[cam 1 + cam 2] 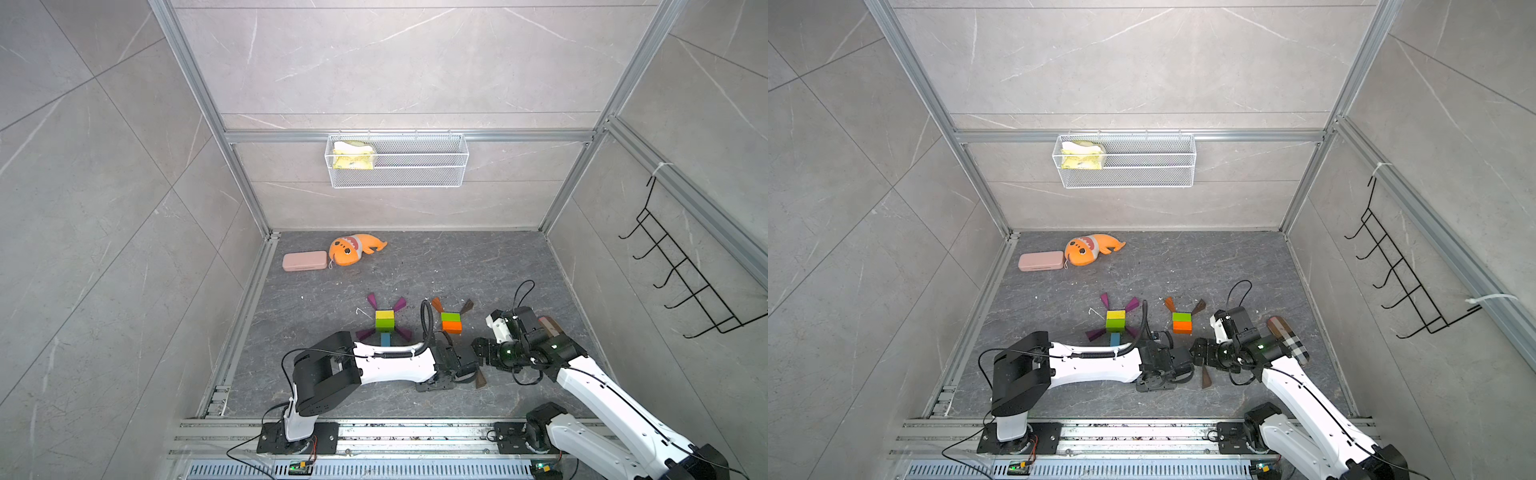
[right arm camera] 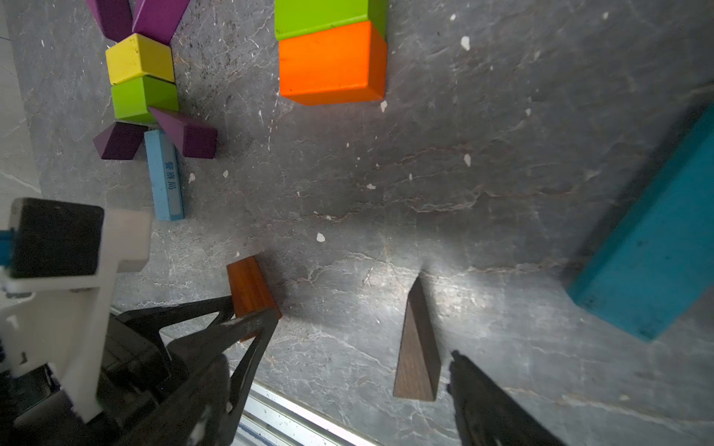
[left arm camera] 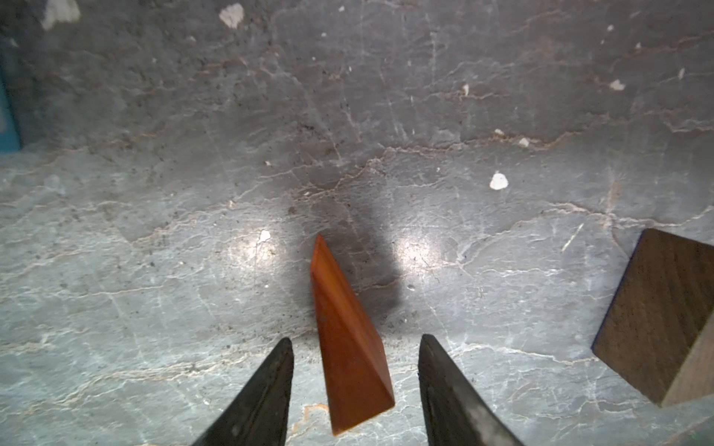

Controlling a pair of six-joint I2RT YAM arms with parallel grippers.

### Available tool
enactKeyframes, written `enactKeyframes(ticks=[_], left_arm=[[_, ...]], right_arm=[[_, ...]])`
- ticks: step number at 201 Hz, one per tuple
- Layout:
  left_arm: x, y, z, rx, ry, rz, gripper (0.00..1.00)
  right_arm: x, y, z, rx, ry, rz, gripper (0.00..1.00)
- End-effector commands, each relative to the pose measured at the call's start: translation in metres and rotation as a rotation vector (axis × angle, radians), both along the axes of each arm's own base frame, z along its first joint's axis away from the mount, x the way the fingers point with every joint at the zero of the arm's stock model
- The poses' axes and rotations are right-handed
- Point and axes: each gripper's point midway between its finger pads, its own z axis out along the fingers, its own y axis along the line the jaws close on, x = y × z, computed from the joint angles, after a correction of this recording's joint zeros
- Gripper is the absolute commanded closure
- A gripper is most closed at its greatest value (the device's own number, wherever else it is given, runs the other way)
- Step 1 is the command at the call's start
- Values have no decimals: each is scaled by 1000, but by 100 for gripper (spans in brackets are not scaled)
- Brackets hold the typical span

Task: Assemble a small pinwheel with building blocks
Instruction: Pick up the building block from the center of the board.

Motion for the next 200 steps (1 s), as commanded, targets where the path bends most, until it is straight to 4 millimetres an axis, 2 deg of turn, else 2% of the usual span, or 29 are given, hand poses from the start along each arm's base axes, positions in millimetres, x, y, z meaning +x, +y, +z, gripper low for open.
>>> enactKeyframes(ticks=[1, 70, 125, 165, 200], left_arm=[[0, 6, 2, 39, 2, 24, 49], [-3, 9, -12, 37, 44, 16, 56], [-3, 10, -22, 30, 75, 7, 66], [1, 14, -12, 18, 46, -22, 73], [0, 20, 2, 1, 10, -149, 86]], right_arm=[[-6, 0, -4, -3, 18, 6, 11], [-5, -3, -5, -14, 15, -7, 11], [-4, -5, -8, -28, 22, -15, 11], [-4, -6, -10, -40, 28, -22, 12], [-1, -9, -14, -66, 40, -31, 12]])
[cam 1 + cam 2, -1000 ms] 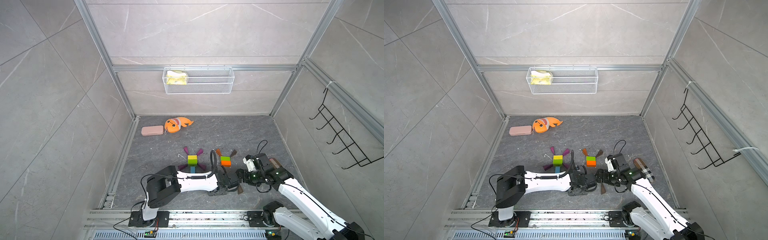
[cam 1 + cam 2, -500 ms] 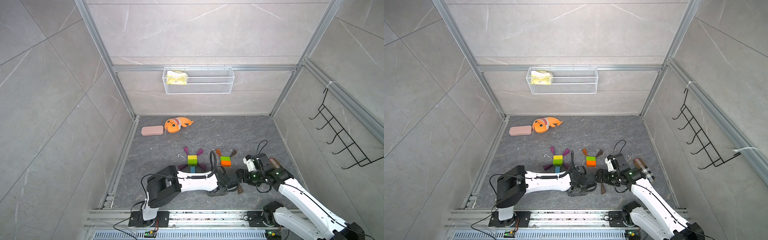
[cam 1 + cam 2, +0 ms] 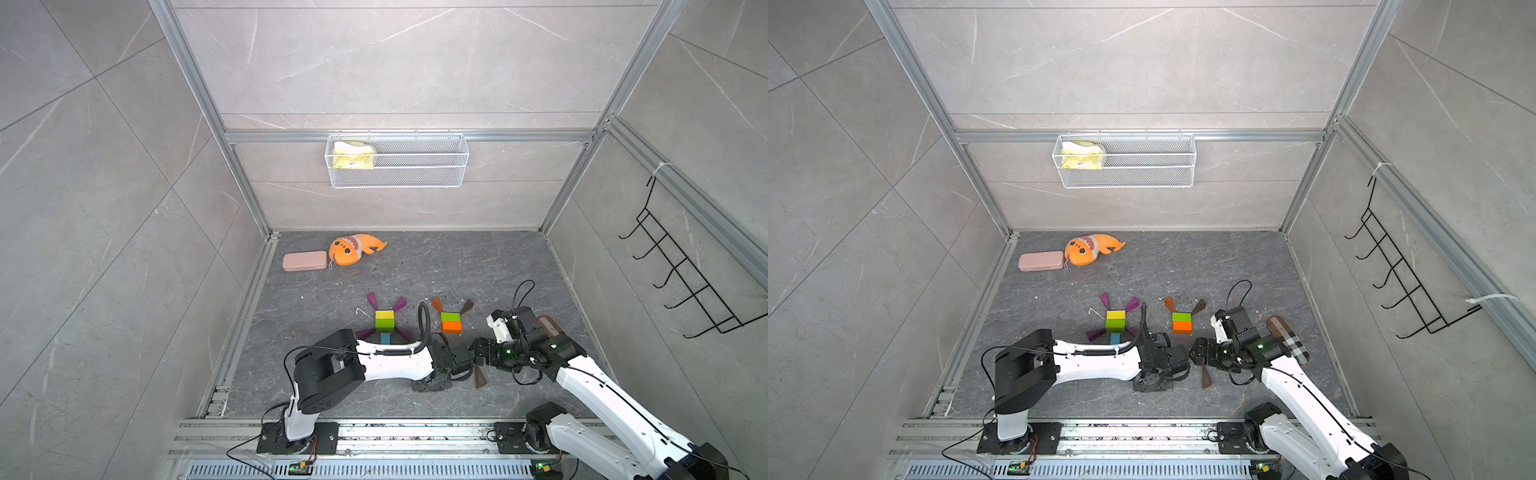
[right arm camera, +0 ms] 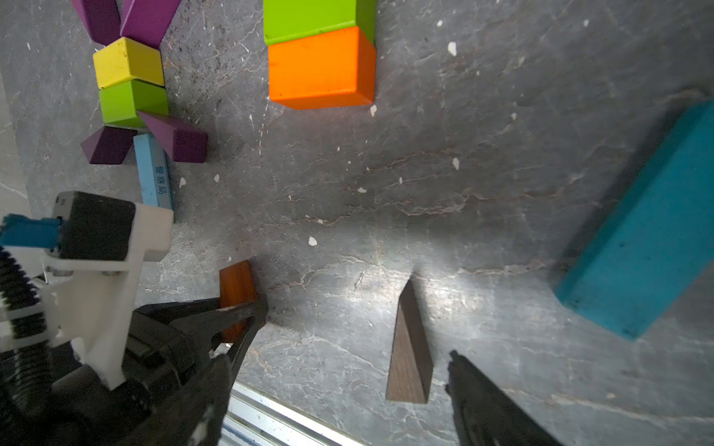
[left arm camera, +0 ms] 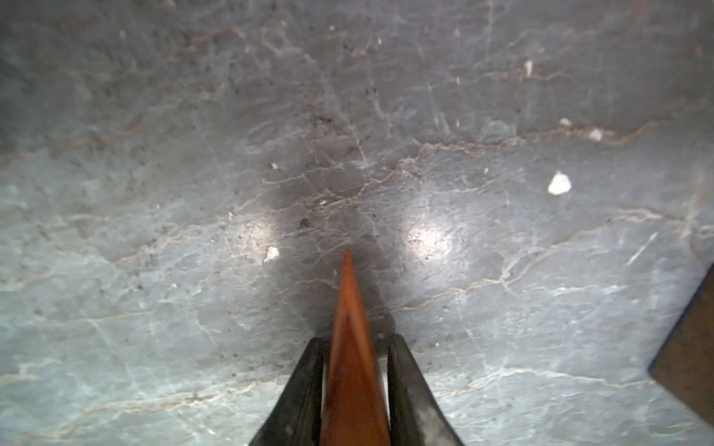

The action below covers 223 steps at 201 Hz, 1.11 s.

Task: Assemble a small pinwheel with building blocks
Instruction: Pick up the building block from the center of the board, then assemble the building block at the center of the board.

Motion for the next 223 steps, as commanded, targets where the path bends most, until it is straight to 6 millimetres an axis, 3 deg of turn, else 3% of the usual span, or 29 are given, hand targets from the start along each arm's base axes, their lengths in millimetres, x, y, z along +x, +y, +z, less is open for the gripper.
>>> enactKeyframes(ticks=[1, 40, 74, 107, 142, 179, 223], left_arm=[[2, 10, 19, -16, -42, -103, 86], [19, 20, 46, -27, -118, -259, 90], [35, 22, 68, -26, -144, -422, 91], [46, 20, 91, -65, -168, -631, 92], [60, 12, 119, -149, -228, -815, 92], [79, 8, 118, -171, -238, -926, 92], [107, 0, 102, -137, -224, -991, 92]], right_arm=[[-3, -5, -10, -39, 36, -20, 12], [1, -6, -8, -42, 19, -25, 12], [5, 5, -5, 12, -5, 10, 12], [13, 14, -10, 56, -74, 46, 12], [14, 18, -1, 72, -150, 75, 12], [0, 36, 6, 119, -169, 171, 12], [-1, 38, 13, 127, -210, 196, 12]])
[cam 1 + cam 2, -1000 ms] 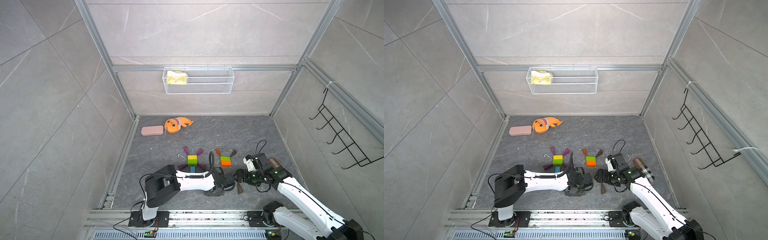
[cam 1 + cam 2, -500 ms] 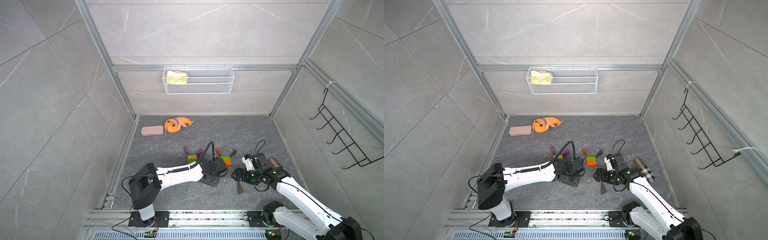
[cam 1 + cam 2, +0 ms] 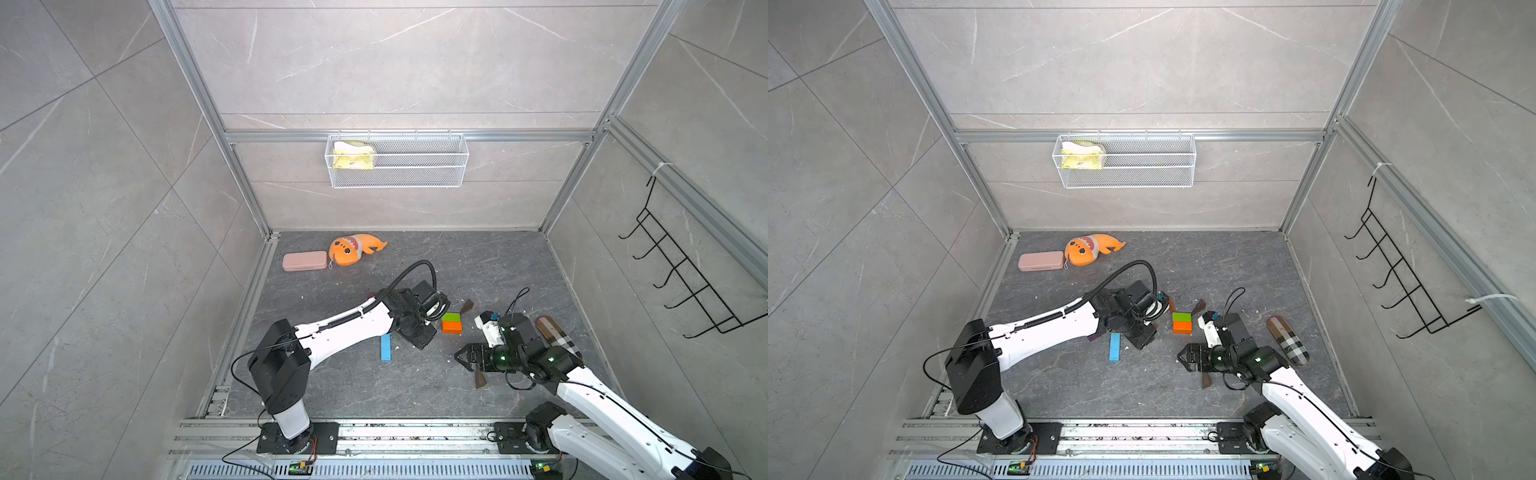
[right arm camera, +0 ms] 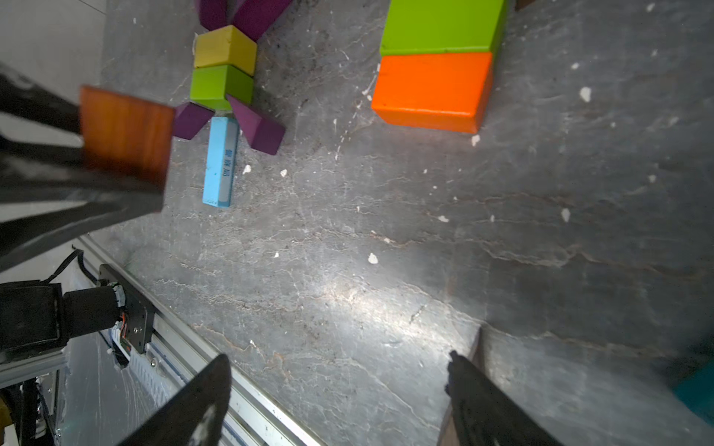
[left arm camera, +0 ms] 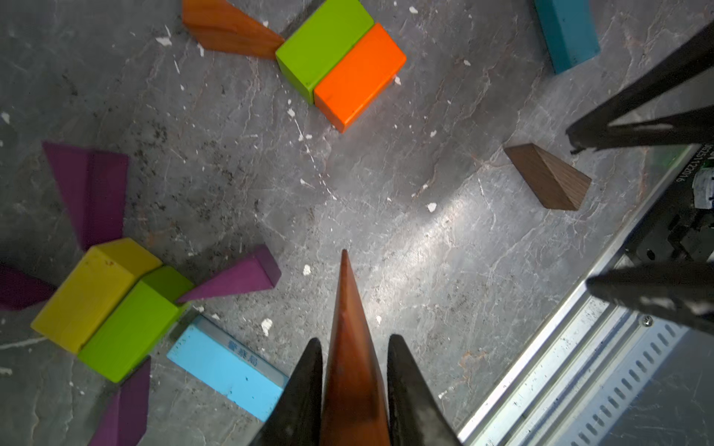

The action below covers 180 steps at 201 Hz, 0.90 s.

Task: Assemble a small pinwheel with building blocks
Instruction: Assemble the building block at the center of the board.

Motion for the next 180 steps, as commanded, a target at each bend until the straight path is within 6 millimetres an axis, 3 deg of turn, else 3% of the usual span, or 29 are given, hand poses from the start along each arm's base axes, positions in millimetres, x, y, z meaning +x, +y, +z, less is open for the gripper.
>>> enactKeyframes(ticks=[1, 51, 108, 180], left_arm=[[9, -11, -3, 6, -18, -114, 92], [32, -18, -29, 18, -33, -101, 91], [37, -29, -53, 26, -1, -133, 91], [45, -34, -68, 48, -7, -123, 91]], right_arm=[[-1, 3, 4, 9, -32, 33, 12], [-7, 5, 4, 29, -13, 42, 12], [-8, 2, 4, 20, -12, 32, 12], [-7, 4, 0, 16, 7, 38, 12]])
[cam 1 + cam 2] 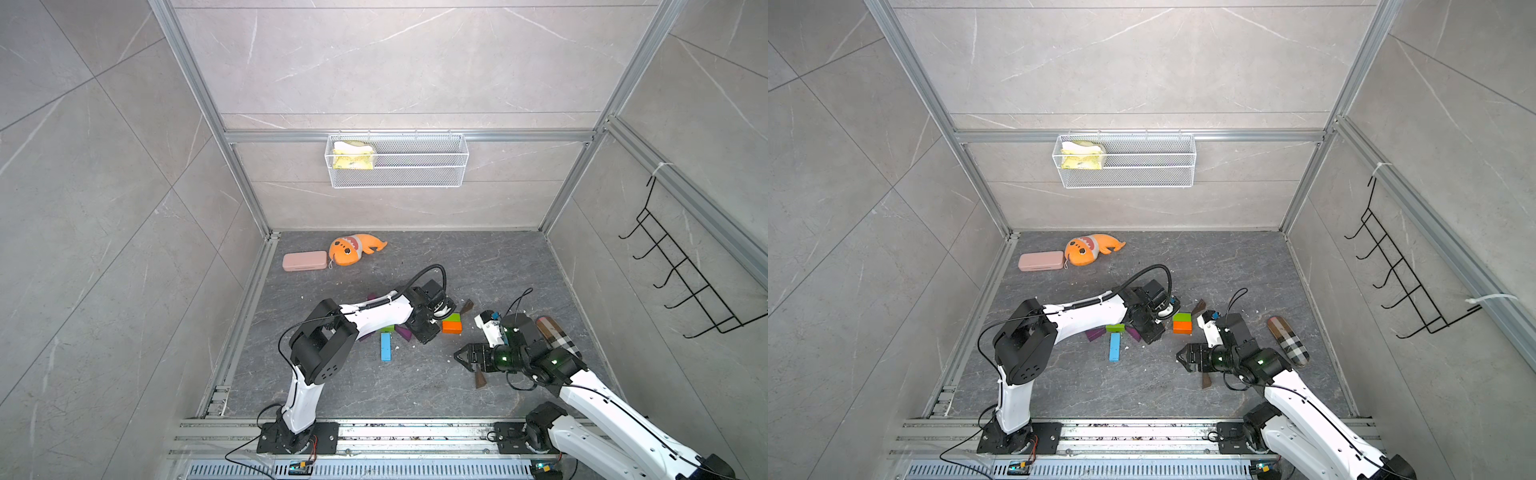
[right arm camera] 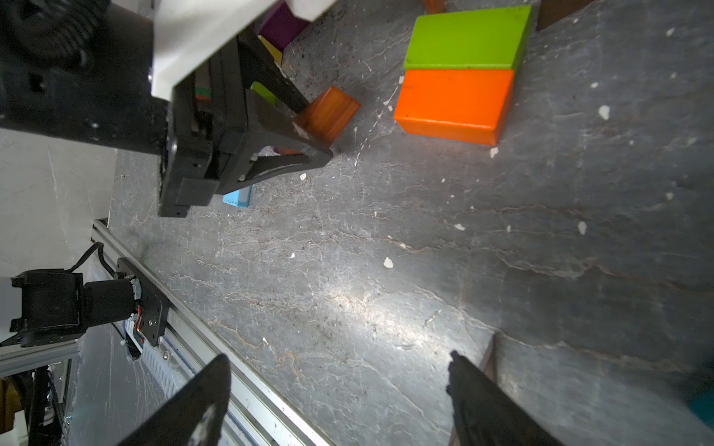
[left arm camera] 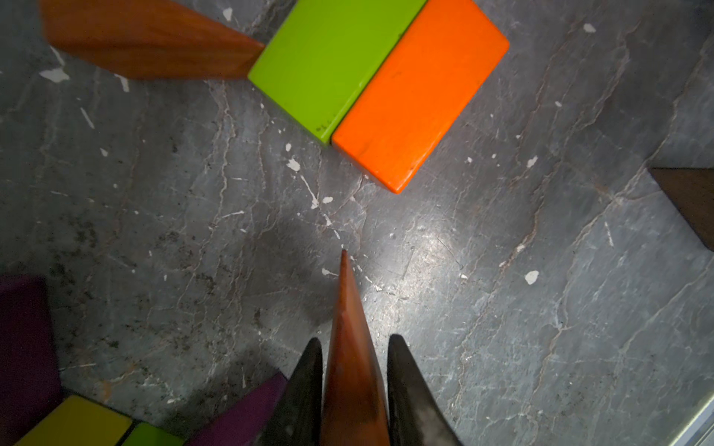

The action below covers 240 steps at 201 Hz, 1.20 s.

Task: Assemble a small pinwheel with building blocks
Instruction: Assemble the building block at the center of the board.

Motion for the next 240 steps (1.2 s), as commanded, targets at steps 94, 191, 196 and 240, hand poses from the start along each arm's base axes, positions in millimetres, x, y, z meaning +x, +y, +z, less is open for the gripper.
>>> enactKeyframes(ticks=[94, 191, 196, 240], left_arm=[[9, -17, 1, -12, -17, -55, 90], [7, -19, -8, 28, -13, -91, 87], [7, -18, -8, 31, -13, -93, 87], [4, -17, -13, 44, -5, -105, 86]], right_arm=[[-5, 1, -6, -7, 24, 24, 12], [-5, 2, -7, -4, 25, 26, 12], [-5, 2, -7, -4, 28, 26, 12], [-6, 2, -7, -3, 29, 27, 12]])
